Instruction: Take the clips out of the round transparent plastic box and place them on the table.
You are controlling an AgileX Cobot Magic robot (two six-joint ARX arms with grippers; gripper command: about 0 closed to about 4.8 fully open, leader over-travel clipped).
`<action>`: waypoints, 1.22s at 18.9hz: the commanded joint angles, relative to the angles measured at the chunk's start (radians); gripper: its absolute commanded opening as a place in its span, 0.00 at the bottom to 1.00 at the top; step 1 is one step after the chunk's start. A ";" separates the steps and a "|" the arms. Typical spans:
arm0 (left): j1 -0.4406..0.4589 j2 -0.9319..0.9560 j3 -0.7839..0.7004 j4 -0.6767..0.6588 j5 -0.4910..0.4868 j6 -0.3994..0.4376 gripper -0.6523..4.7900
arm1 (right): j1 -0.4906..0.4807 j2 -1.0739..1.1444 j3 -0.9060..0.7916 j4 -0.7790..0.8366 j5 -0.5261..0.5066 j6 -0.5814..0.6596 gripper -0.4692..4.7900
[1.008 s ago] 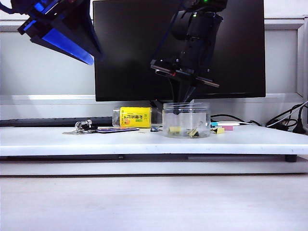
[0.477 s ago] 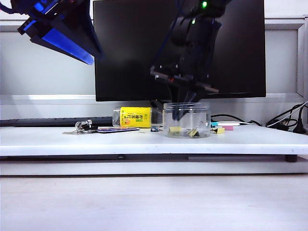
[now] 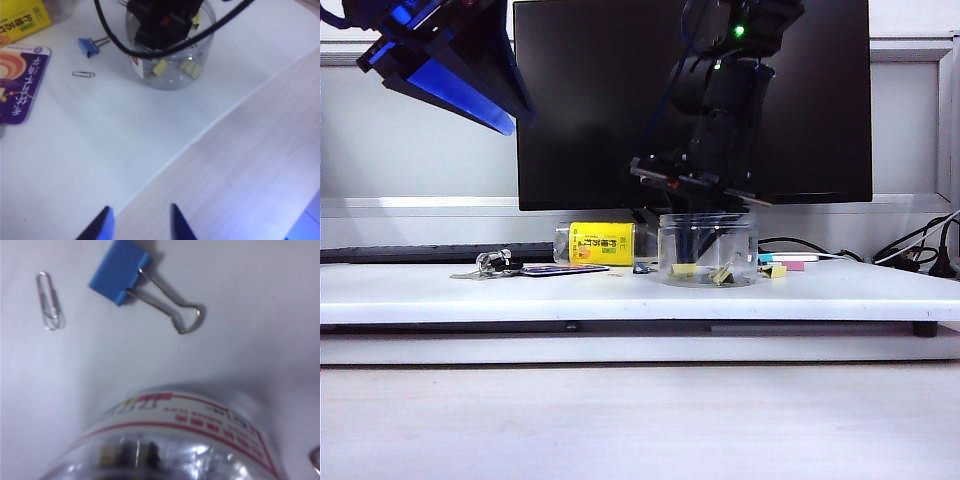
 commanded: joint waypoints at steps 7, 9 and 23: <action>-0.001 -0.003 0.001 0.025 0.002 0.004 0.41 | 0.005 0.016 0.002 0.010 -0.006 0.000 0.18; -0.001 -0.003 0.001 0.029 0.002 0.004 0.41 | 0.007 0.016 0.000 0.022 -0.025 0.000 0.18; -0.001 -0.003 0.001 0.017 -0.003 0.021 0.41 | 0.019 0.109 -0.001 0.022 -0.032 0.005 0.08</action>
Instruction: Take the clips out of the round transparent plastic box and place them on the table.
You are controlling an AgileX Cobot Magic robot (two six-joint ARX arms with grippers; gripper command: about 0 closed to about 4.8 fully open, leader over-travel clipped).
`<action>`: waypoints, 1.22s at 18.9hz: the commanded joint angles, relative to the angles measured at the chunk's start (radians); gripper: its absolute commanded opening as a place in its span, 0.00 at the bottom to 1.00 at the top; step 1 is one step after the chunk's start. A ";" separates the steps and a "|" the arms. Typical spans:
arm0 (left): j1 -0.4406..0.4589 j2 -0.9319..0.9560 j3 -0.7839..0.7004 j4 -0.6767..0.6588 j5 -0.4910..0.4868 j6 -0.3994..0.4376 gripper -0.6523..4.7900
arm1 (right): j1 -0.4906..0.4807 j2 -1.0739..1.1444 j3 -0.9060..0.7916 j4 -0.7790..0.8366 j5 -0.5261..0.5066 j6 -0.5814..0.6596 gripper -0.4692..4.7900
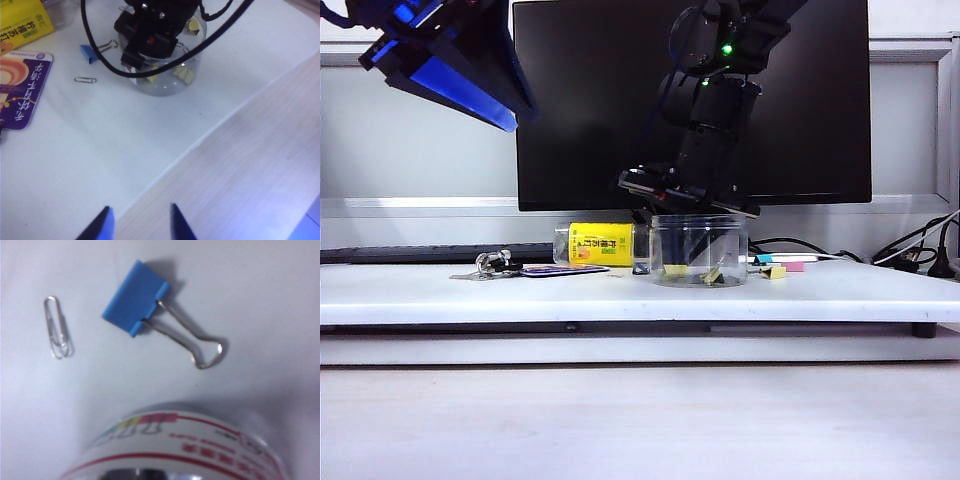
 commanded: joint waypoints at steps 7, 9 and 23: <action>-0.001 -0.003 0.001 -0.001 -0.003 0.023 0.41 | 0.004 0.000 -0.023 -0.032 -0.015 0.004 0.08; -0.001 -0.003 0.001 -0.001 -0.003 0.023 0.41 | 0.004 -0.039 -0.023 -0.037 0.001 0.003 0.08; -0.001 -0.003 0.001 -0.016 0.002 0.019 0.41 | 0.004 -0.161 -0.026 -0.093 0.074 -0.008 0.17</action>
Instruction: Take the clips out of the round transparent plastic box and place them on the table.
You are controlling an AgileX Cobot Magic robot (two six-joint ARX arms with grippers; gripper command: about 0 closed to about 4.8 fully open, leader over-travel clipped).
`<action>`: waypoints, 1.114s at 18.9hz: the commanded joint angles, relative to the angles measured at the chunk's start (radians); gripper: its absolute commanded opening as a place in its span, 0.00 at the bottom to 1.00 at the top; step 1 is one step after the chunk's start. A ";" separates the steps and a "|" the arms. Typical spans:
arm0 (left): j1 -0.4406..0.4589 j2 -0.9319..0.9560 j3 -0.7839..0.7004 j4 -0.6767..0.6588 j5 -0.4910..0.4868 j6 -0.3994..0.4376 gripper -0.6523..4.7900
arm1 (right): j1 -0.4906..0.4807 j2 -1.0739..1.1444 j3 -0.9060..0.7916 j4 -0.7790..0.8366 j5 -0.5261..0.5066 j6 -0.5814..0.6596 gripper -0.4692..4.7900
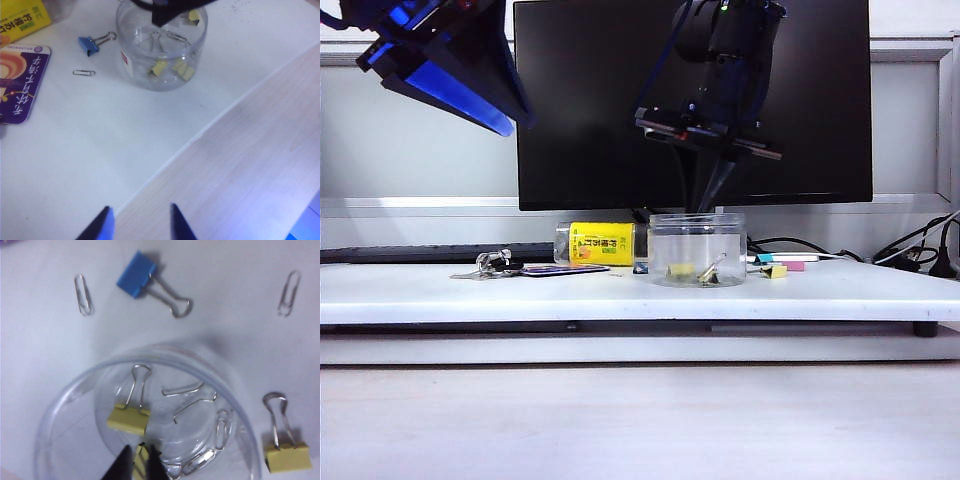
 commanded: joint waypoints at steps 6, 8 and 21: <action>-0.001 -0.003 0.001 -0.004 0.003 0.000 0.41 | 0.001 0.061 0.001 0.022 -0.081 0.002 0.21; -0.001 -0.003 0.001 -0.004 0.003 0.000 0.41 | 0.001 0.068 0.001 0.027 -0.102 0.010 0.38; -0.001 -0.003 0.001 0.002 0.002 0.004 0.41 | 0.002 0.098 0.002 -0.026 -0.089 0.023 0.42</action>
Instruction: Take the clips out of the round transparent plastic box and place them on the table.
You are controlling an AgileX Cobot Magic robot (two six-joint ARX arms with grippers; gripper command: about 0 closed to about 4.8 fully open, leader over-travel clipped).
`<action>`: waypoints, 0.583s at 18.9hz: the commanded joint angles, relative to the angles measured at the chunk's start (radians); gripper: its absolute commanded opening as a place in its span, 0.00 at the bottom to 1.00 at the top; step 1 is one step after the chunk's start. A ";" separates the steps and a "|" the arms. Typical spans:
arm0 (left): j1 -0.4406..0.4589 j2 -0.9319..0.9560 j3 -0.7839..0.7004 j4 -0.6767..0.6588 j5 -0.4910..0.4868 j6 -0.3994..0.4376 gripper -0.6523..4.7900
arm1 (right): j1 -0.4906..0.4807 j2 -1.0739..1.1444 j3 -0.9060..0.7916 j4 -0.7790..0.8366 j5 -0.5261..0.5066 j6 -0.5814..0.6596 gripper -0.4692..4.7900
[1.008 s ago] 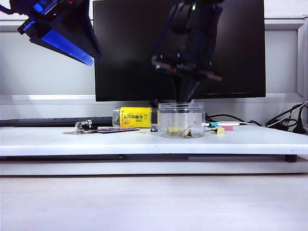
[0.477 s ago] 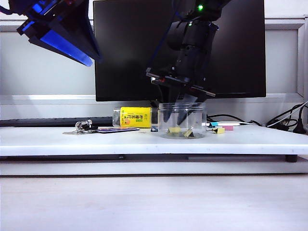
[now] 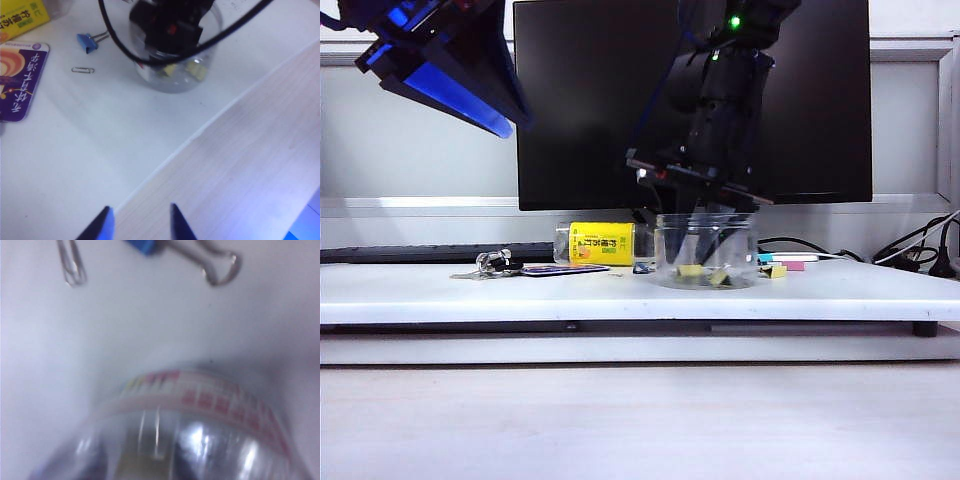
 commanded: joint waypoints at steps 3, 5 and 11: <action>-0.001 -0.003 0.001 0.013 0.000 0.004 0.41 | 0.002 0.019 0.006 -0.005 0.003 0.003 0.42; -0.001 -0.003 0.001 0.018 0.000 0.004 0.41 | 0.002 0.031 0.006 -0.005 0.016 0.003 0.42; -0.001 -0.003 0.001 0.030 -0.003 0.008 0.41 | 0.002 0.074 0.006 0.005 0.029 0.003 0.39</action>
